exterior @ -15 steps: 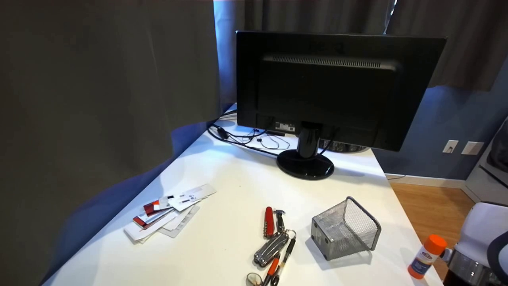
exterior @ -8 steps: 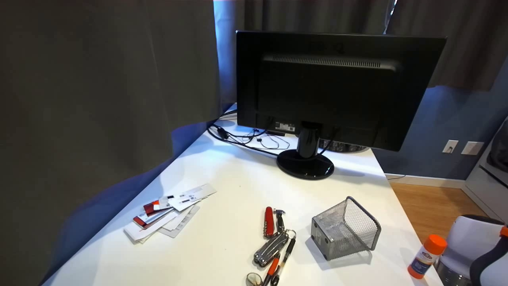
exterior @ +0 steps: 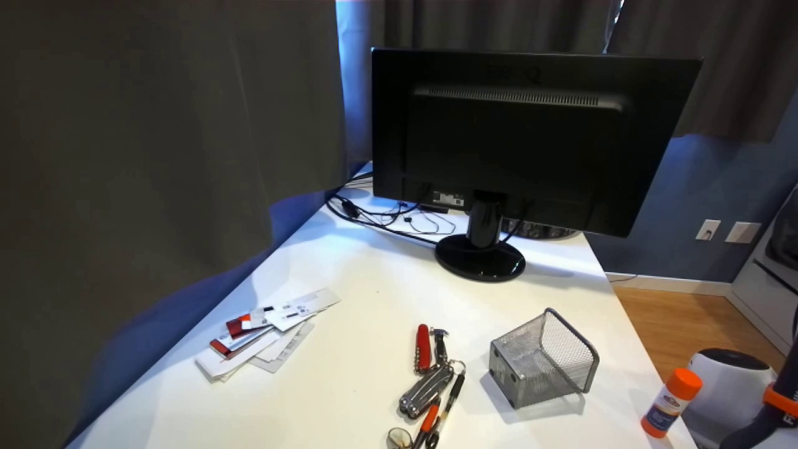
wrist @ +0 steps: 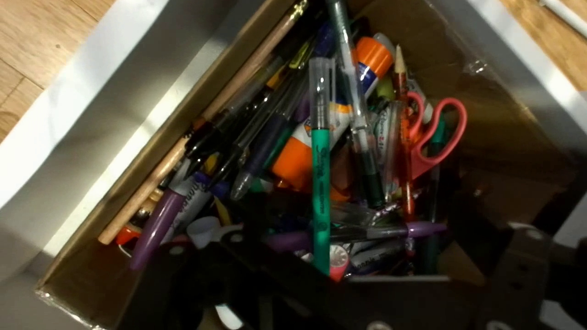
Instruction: Remove the green pen from the drawer
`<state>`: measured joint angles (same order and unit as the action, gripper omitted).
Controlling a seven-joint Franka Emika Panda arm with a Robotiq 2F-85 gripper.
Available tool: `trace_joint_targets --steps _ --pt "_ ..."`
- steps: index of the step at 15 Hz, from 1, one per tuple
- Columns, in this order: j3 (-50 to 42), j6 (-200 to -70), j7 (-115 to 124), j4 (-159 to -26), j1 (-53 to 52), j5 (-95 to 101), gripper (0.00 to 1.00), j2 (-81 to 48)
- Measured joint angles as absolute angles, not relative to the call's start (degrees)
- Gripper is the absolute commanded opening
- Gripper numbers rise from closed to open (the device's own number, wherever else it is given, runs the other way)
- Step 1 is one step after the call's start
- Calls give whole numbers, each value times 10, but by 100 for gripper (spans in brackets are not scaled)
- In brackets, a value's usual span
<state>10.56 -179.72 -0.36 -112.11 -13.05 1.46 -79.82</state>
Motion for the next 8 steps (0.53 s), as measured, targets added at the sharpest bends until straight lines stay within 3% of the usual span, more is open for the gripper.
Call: trace_joint_targets --steps 2,8 --pt "97 -1797 9 -1109 -145 14 94 -808" --pt "80 -1797 26 -1084 -163 13 48 -831"
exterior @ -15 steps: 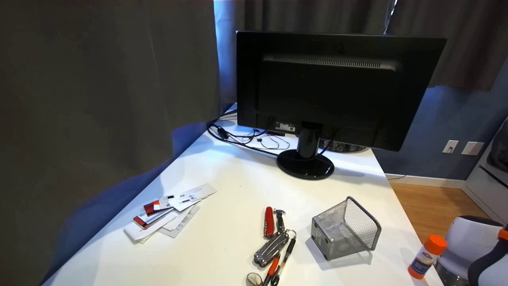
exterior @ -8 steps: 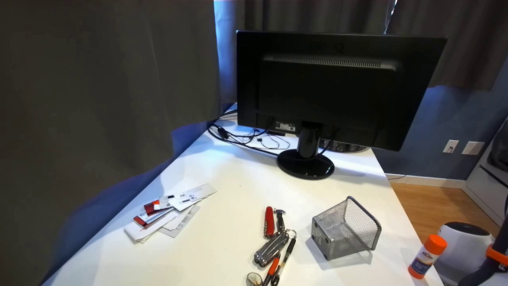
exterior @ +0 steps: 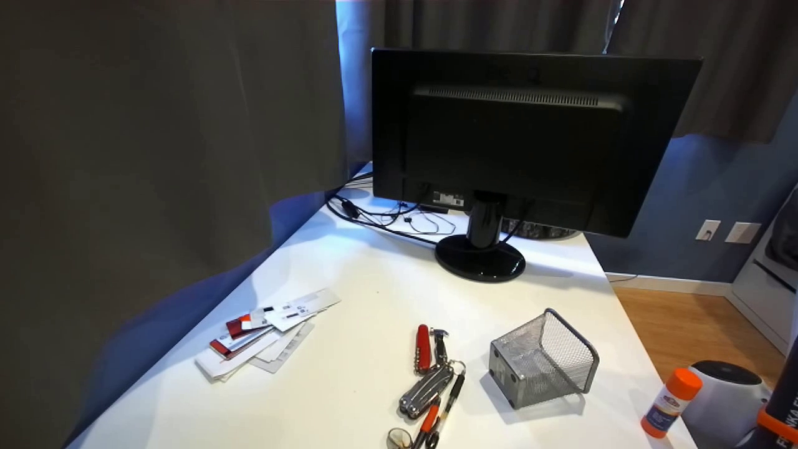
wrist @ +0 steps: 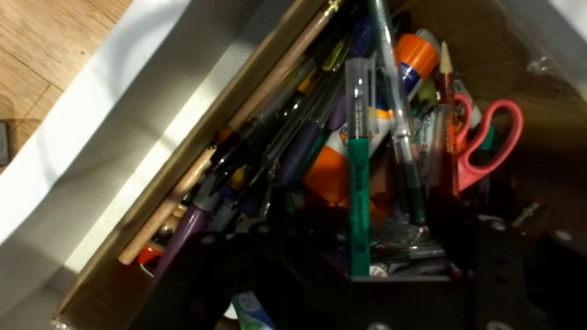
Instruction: Remove the green pen from the drawer
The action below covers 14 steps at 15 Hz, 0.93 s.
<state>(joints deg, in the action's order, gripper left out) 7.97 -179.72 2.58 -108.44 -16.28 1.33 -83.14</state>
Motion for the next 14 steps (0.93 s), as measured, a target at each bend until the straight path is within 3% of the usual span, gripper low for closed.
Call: trace_joint_targets --steps 4,8,9,10,12,14 --pt "77 -1797 27 -1073 -163 13 19 -843" --pt "77 -1797 27 -1061 -163 13 33 -851" --pt "78 -1797 27 -1060 -163 13 29 -851" --pt "78 -1797 27 -1059 -163 13 7 -851" --pt "79 -1797 27 -1058 -163 13 1 -851" --pt "78 -1797 27 -1058 -163 13 3 -851"
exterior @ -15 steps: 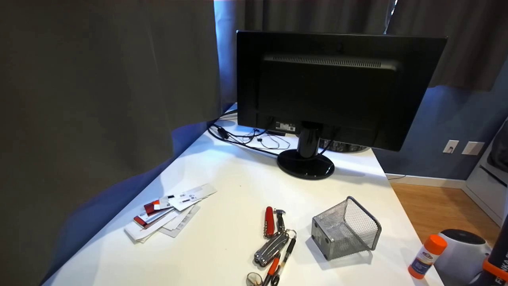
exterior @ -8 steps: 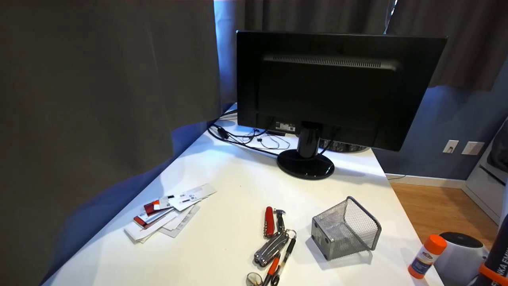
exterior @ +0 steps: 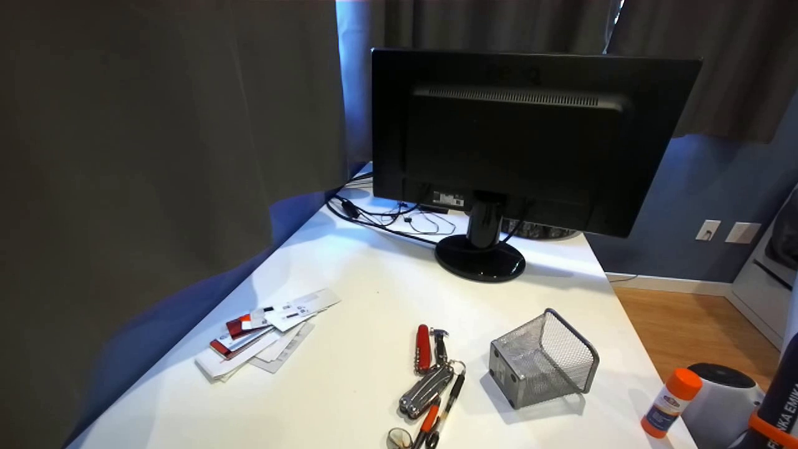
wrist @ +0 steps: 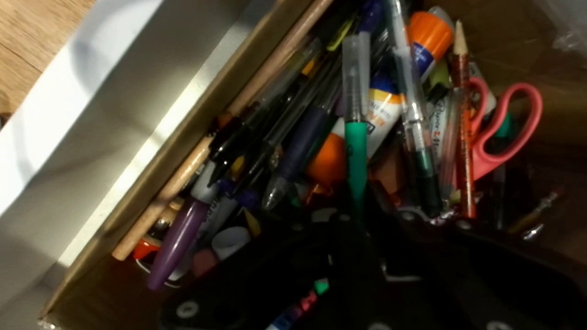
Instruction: Remove the green pen from the drawer
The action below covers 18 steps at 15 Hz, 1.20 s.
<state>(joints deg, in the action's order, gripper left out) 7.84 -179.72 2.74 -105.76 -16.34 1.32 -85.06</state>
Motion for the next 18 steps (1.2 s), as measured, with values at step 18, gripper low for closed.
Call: trace_joint_targets --steps 18 --pt "63 -1815 24 -1135 -160 14 3 -785"
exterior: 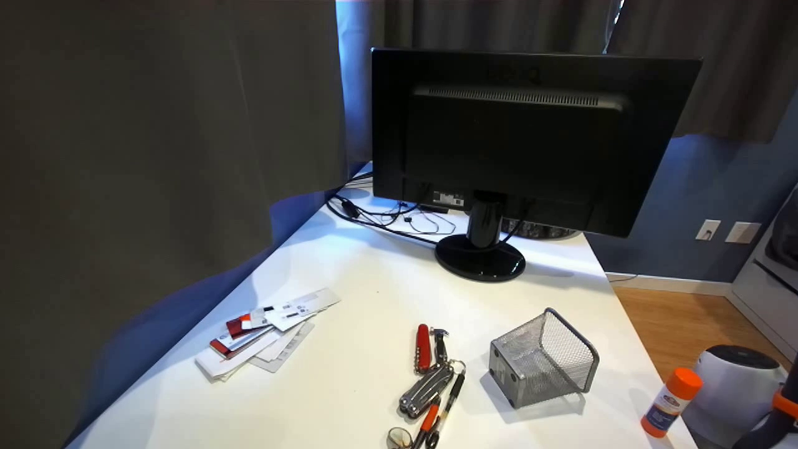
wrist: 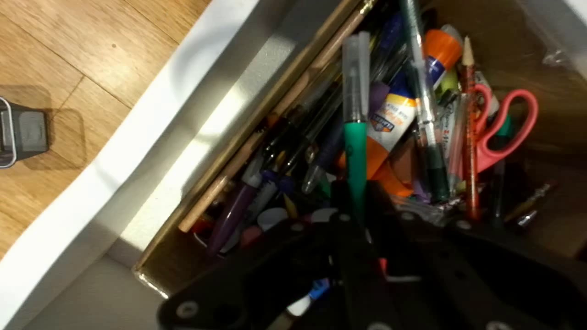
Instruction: Remove the green pen from the drawer
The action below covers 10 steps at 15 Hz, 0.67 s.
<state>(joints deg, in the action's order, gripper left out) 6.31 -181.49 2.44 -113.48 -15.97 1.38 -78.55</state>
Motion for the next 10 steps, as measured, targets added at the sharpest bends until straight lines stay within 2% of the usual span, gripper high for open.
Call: trace_joint_targets --steps 10 --pt "71 -1832 18 -1307 -156 14 3 -611"
